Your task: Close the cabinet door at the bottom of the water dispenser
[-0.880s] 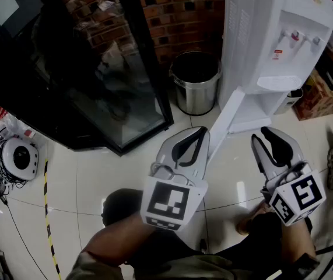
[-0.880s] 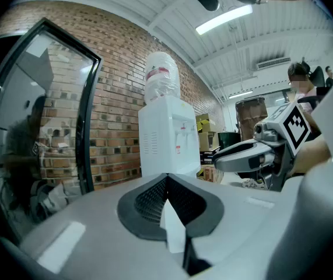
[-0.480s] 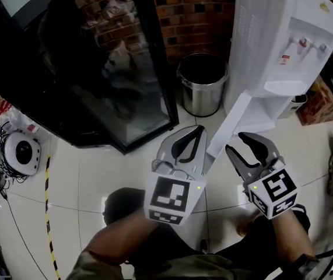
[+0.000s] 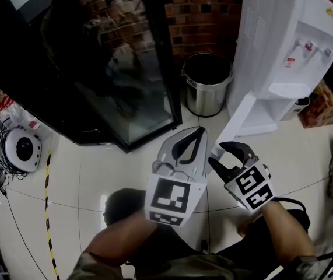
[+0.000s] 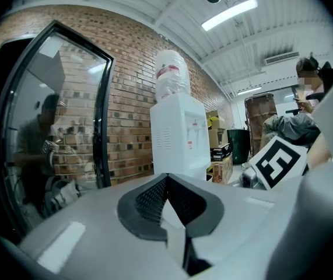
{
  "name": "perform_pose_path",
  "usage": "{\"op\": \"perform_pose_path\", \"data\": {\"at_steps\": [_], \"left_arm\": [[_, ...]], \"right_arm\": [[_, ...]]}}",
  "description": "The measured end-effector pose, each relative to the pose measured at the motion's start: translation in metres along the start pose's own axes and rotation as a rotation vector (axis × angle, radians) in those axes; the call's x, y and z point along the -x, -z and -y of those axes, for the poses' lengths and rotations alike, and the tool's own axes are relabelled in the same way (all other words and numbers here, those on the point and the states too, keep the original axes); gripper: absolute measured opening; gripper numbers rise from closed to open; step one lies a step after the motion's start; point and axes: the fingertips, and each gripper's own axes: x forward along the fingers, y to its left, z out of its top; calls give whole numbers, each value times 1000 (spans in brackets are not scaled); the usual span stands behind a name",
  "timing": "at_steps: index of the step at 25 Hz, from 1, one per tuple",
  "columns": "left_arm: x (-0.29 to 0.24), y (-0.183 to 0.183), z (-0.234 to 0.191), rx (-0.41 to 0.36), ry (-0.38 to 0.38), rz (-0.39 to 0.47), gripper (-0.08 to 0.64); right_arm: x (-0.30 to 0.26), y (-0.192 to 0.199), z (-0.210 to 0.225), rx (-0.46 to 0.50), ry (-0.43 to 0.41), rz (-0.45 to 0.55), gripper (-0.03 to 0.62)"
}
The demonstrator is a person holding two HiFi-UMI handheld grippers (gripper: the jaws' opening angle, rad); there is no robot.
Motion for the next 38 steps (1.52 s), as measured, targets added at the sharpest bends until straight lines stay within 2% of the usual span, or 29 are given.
{"op": "perform_pose_path", "data": {"at_steps": [5,19,28,38], "left_arm": [[2,-3,-1,15,1,10,2],[-13,-19,35,8,84,40,0],[-35,-30,80,-6,159,49,0],[-62,-33,131,-23,254,34,0]], "right_arm": [[-15,24,-9,25,-33,-98,188],[32,60,0,-36,23,-142,166],[79,96,28,-119,125,-178,155],[131,141,84,-225,272,-256,120]]}}
